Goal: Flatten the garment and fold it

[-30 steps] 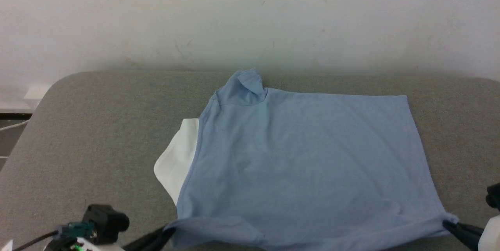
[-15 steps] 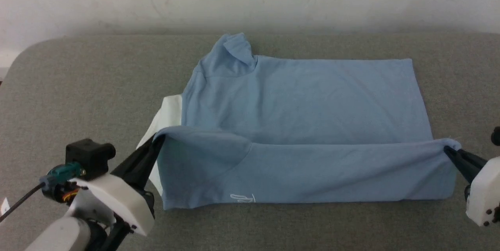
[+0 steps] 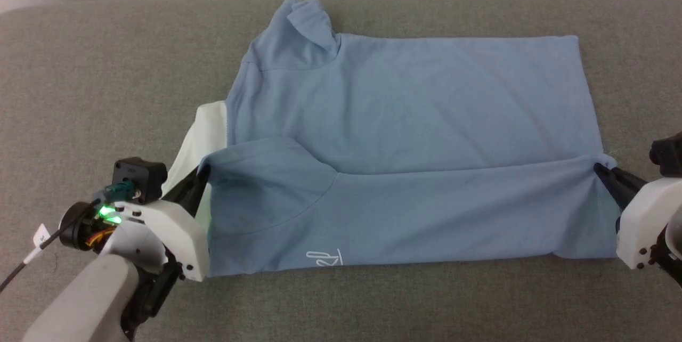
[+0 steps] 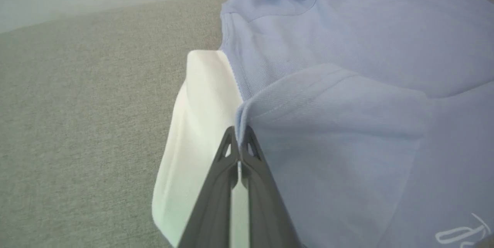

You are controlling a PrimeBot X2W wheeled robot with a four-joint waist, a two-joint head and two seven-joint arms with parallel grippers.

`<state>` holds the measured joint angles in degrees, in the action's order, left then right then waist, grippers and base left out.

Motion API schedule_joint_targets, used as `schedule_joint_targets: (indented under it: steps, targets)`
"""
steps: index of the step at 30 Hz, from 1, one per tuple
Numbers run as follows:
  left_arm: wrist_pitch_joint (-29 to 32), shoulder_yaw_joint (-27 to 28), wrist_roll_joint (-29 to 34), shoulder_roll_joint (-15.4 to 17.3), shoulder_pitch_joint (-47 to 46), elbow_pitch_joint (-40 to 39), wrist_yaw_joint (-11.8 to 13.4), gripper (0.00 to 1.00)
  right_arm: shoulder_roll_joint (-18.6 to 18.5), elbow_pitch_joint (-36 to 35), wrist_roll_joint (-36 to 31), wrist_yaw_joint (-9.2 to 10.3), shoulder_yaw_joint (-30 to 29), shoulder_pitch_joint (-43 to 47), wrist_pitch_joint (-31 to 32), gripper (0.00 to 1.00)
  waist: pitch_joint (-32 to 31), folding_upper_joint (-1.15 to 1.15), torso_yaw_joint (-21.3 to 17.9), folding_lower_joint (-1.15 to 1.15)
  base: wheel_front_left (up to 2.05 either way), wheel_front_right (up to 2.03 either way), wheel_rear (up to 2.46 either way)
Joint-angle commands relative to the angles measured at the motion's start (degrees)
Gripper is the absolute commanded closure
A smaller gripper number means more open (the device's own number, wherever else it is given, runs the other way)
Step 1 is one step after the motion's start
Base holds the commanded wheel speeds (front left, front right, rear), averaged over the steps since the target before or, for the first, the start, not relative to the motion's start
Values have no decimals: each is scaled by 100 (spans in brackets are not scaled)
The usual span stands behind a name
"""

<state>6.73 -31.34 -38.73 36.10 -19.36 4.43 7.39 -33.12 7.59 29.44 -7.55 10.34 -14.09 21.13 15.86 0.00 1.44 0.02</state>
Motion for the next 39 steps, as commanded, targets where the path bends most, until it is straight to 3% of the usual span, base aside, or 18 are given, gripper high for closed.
schedule_joint_targets:
  steps: [1, 3, 4, 5, 6, 14, 21, 25, 28, 29, 33, 39]
  targets:
    - [11, -44, 42, -86, -110, 166, 21, 100, 7, 181, -60, 6, 84, -154, -128, 100, 73, 0, -11, -2, 0, 0, 0]
    - [6, -85, 1, -189, -140, 311, -16, 96, 29, 382, -29, 6, 185, -223, -190, 100, 71, 0, 7, -2, 0, 0, 0]
    - [-13, -98, -9, -234, -154, 375, -23, 58, 45, 493, 11, 6, 215, -247, -194, 100, 60, 0, 18, -2, 0, 0, 0]
    - [-59, -97, -12, -279, -166, 436, -15, 0, 63, 593, 47, 6, 235, -263, -197, 63, 37, 0, 30, -2, 0, 0, 0]
    - [-117, -89, -7, -318, -173, 495, 5, 0, 72, 672, 71, 6, 262, -277, -202, 0, 9, 0, 40, -2, 0, 0, 0]
    - [-539, 54, -219, -634, 10, 625, 118, 0, 148, 930, -70, 6, 213, -251, -513, 0, -463, 0, 94, -2, 0, 0, 0]
    - [-881, 445, -795, -1049, 574, 311, 447, 0, 637, 779, -319, 6, -417, 325, -277, 0, -962, 0, 110, -2, 0, 0, 0]
    - [-882, 546, -1000, -1143, 1019, -21, 704, 0, 1126, 506, -692, 6, -1018, 722, 82, 0, -1115, 0, 77, -2, 0, 0, 0]
    - [-711, 532, -1065, -1091, 1355, -329, 942, 0, 1585, 132, -1001, 6, -1515, 1011, 399, 0, -1163, 0, 59, -2, 0, 0, 0]
    - [-711, 532, -1065, -1091, 1355, -329, 942, 0, 1585, 132, -1001, 6, -1515, 1011, 399, 0, -1163, 0, 59, -2, 0, 0, 0]
    - [-133, 269, -977, -838, 1718, -590, 1294, 0, 2174, -447, -1288, 6, -1955, 1355, 755, 0, -1180, 0, 45, -2, 0, 0, 0]
    - [157, 218, -854, -748, 1875, -680, 1817, 0, 2592, -1189, -1495, 6, -2193, 1690, 1106, 0, -1037, 0, -41, -2, 0, 0, 0]
